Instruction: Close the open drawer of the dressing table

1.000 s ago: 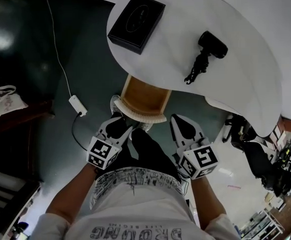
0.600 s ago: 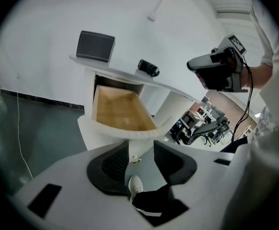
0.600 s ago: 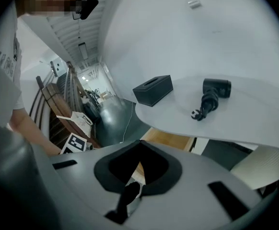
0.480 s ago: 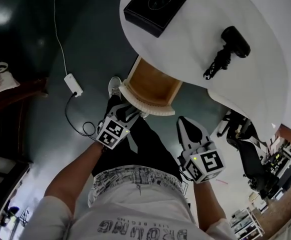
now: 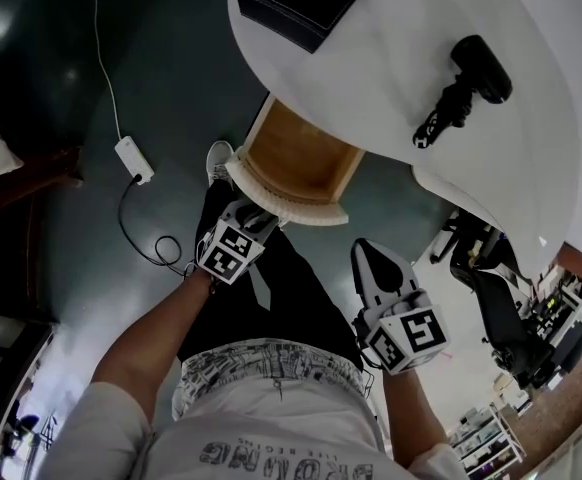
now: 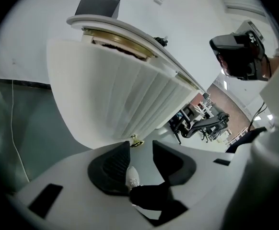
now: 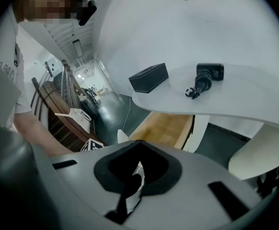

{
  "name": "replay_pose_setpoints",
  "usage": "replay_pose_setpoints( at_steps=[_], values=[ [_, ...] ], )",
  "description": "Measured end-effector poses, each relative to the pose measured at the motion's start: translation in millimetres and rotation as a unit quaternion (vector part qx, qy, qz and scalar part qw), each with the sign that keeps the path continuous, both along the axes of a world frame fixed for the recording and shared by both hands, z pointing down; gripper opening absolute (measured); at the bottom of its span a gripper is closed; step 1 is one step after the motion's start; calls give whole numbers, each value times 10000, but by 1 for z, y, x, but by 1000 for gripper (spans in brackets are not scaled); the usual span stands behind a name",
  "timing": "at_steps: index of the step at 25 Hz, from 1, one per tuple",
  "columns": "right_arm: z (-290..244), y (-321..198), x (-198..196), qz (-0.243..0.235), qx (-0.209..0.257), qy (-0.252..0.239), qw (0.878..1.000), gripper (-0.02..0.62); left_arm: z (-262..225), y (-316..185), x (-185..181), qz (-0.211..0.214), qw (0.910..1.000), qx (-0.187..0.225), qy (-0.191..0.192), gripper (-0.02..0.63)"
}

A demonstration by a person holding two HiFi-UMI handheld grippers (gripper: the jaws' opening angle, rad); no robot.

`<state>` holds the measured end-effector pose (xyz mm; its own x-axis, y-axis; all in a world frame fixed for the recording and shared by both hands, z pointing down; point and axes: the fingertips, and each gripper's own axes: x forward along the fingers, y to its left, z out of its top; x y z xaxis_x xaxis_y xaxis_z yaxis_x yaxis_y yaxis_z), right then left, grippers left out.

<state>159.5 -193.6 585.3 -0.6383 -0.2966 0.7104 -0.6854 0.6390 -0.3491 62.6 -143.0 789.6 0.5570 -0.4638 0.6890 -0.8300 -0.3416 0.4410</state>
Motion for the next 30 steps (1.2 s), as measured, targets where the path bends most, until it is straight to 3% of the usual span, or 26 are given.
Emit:
replay_pose_setpoints(
  at_steps=[5,15,30],
  values=[
    [3,6,8,139,-46,45,9999,9,8,-6,-2,-50,9998,-203,57,114],
    [2,0,13,418,-27,55,9991,9,12,-20,3,138,9990,-417,116,122],
    [3,-28,21,982,-1,82,9951,9,7,-116,6,367,9991,180,95,118]
  ],
)
